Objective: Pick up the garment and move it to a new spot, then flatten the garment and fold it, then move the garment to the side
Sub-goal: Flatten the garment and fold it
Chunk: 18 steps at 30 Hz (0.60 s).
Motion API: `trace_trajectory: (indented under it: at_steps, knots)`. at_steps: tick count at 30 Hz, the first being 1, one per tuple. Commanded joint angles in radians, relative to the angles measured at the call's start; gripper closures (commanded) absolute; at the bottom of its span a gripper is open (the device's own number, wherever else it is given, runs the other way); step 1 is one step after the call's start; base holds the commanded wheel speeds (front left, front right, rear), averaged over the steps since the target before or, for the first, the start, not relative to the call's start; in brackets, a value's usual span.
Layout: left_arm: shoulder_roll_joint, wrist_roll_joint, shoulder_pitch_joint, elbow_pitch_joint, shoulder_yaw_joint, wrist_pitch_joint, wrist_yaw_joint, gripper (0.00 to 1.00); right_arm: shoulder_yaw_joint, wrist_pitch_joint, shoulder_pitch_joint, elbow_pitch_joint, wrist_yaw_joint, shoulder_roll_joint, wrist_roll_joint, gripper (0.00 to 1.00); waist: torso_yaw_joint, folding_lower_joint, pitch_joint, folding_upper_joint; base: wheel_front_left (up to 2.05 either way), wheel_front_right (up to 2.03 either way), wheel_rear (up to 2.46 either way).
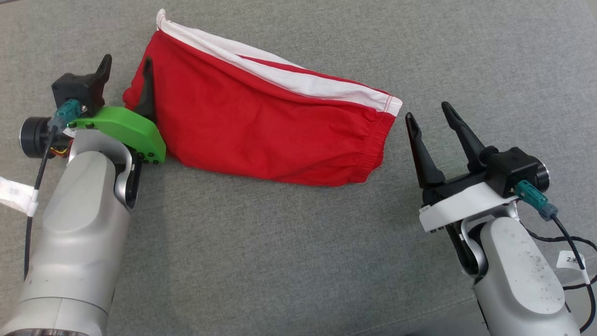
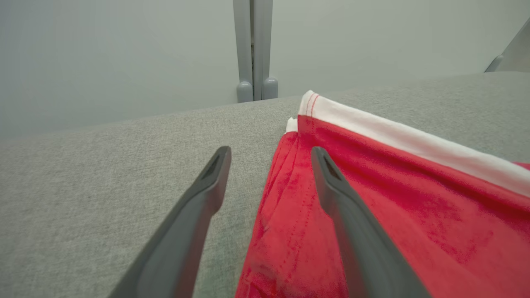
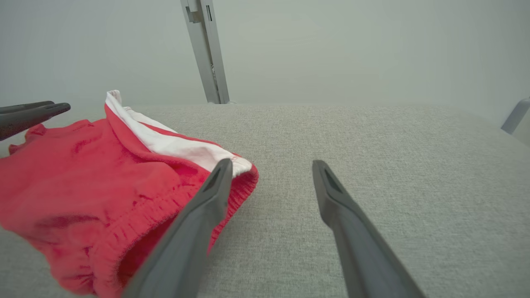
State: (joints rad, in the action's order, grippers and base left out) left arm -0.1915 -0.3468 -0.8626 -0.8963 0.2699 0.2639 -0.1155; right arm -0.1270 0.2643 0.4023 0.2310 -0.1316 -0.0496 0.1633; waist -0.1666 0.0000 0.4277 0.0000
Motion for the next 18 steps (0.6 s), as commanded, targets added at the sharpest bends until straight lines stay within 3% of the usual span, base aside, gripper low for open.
trace_trajectory:
  at_steps: [1,11,12,14,18]
  knots:
    - [-0.01,0.012,0.007,-0.013,0.004,0.001,-0.006,0.0,0.012,0.0,-0.016,-0.006,0.002,-0.003,-0.008,0.0,0.002,0.0,-0.001,0.0,0.0,0.0,0.0]
    - [-0.005,-0.007,-0.018,-0.181,0.131,-0.055,-0.016,0.0,0.061,0.0,-0.03,-0.005,0.002,-0.003,-0.027,0.0,-0.007,0.0,0.008,0.0,0.0,0.0,0.0]
    - [-0.004,-0.013,-0.015,-0.193,0.151,-0.07,-0.017,0.44,0.066,0.0,-0.031,-0.003,0.002,-0.003,-0.032,0.0,-0.007,0.0,0.005,0.0,0.0,0.0,0.0]
    - [-0.004,-0.027,-0.007,-0.206,0.181,-0.085,-0.017,1.0,0.075,0.0,-0.034,0.005,0.002,-0.003,-0.04,0.0,-0.006,0.0,-0.004,0.0,0.0,0.0,0.0]
    - [-0.005,-0.062,0.016,-0.218,0.224,-0.092,-0.017,1.0,0.091,0.0,-0.046,0.024,0.002,-0.003,-0.055,0.0,0.002,0.0,-0.036,0.0,0.0,0.0,0.0]
